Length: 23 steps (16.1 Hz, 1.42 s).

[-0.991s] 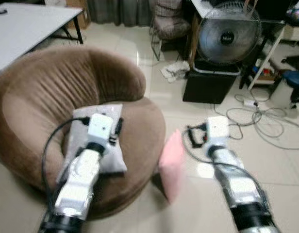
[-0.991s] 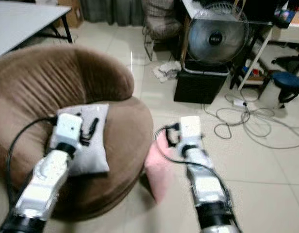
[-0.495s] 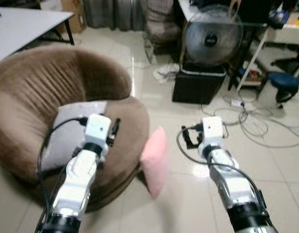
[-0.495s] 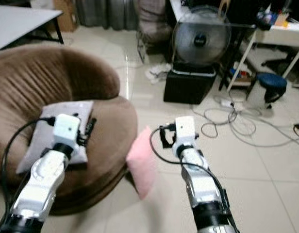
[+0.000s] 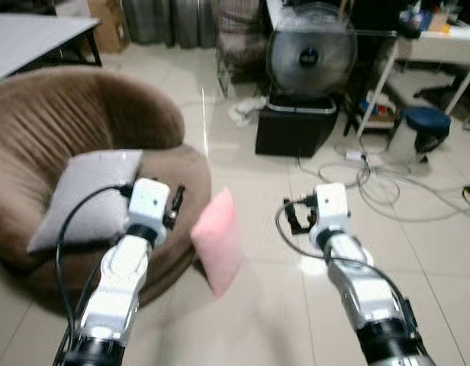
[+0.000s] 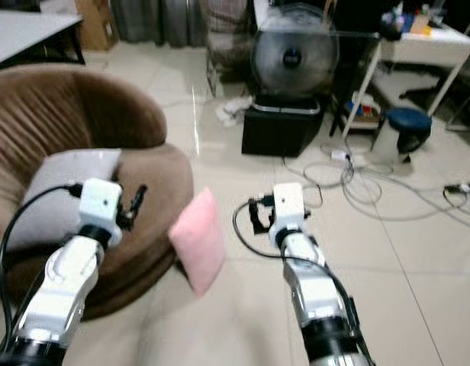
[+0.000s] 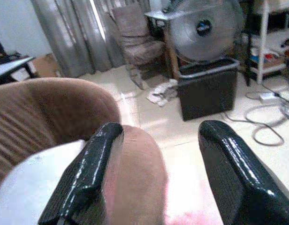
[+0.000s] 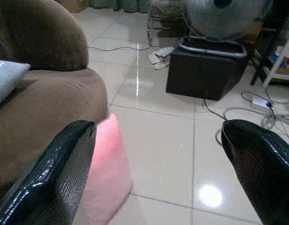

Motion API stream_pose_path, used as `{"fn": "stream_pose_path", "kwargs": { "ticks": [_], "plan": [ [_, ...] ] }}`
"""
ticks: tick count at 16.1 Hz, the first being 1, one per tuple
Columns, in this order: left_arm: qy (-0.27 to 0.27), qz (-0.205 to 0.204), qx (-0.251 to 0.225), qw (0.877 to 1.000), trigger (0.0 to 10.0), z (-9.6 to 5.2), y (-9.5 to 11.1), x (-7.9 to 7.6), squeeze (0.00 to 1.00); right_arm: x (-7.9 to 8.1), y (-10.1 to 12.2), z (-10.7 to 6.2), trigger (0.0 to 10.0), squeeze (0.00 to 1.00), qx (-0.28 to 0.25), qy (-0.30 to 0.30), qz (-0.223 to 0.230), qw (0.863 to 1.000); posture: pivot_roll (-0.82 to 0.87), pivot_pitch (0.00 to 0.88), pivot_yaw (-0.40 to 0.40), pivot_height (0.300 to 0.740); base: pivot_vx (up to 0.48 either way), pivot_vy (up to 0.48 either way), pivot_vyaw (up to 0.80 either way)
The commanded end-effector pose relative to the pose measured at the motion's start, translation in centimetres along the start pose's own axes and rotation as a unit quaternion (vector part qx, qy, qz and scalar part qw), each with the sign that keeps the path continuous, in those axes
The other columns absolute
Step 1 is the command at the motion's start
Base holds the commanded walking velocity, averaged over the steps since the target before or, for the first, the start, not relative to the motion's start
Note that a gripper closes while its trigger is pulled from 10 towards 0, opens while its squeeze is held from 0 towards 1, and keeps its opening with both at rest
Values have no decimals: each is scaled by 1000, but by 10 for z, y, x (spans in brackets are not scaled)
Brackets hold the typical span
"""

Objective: Move the pillow to the sofa from floor

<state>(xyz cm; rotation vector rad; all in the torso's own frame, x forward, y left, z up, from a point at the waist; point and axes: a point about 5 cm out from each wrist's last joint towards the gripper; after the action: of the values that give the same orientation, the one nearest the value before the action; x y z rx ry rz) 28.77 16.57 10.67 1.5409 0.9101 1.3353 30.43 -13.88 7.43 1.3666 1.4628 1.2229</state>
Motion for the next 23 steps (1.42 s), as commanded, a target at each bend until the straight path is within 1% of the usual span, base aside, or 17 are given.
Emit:
{"fn": "stream_pose_path", "kwargs": {
  "ticks": [1,2,3,5,7,11,13,14,17,23],
  "plan": [
    [-19,-31,-8,999,10000,3,5,-7,0,-7,7,0,10000,0,-13,-14,-4,1000,30,0,3,740,0,330,0],
    [-23,-51,-5,998,10000,3,5,-7,0,-7,7,0,10000,0,-13,-14,-4,1000,30,0,3,740,0,480,0],
    [-22,-49,-3,999,10000,3,4,-7,0,-7,7,0,10000,0,-13,-15,-4,1000,30,0,3,740,0,480,0],
    [-10,-32,4,999,10000,3,3,-5,0,-7,6,0,10000,0,-12,-15,-4,1000,30,0,3,740,0,373,0],
    [-3,-36,0,999,10000,3,4,-3,0,-7,6,0,10000,0,-13,-15,-4,1000,30,0,3,740,0,0,0],
    [-6,-37,-2,999,10000,3,5,-3,0,-5,7,0,10000,0,-15,-6,2,1000,30,0,3,740,0,0,0],
    [-8,-43,-12,999,10000,3,7,-2,0,-6,7,0,10000,0,-15,-6,17,1000,30,0,3,740,0,0,0],
    [-8,-43,-13,999,10000,3,7,-2,0,-6,8,0,10000,0,-15,-6,18,1000,30,0,3,740,255,0,0],
    [-7,-45,-14,999,10000,3,8,-1,0,-7,8,0,10000,0,-15,-6,18,1000,26,0,7,740,276,0,-669],
    [-9,-45,-12,999,10000,3,7,-1,0,-5,7,0,10000,0,-14,-2,9,1000,27,0,8,740,296,0,0]
  ]
}}
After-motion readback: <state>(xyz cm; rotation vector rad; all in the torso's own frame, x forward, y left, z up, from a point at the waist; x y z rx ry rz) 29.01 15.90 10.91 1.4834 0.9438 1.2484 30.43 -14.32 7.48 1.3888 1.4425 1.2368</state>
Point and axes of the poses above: a point about 5 cm out from each wrist's last joint towards the gripper, its own z axis pointing out of the wrist towards the gripper, its own y axis along the axis of the wrist's last joint, x = y × z, and after that the axes turned 6 degrees about z, right-handed
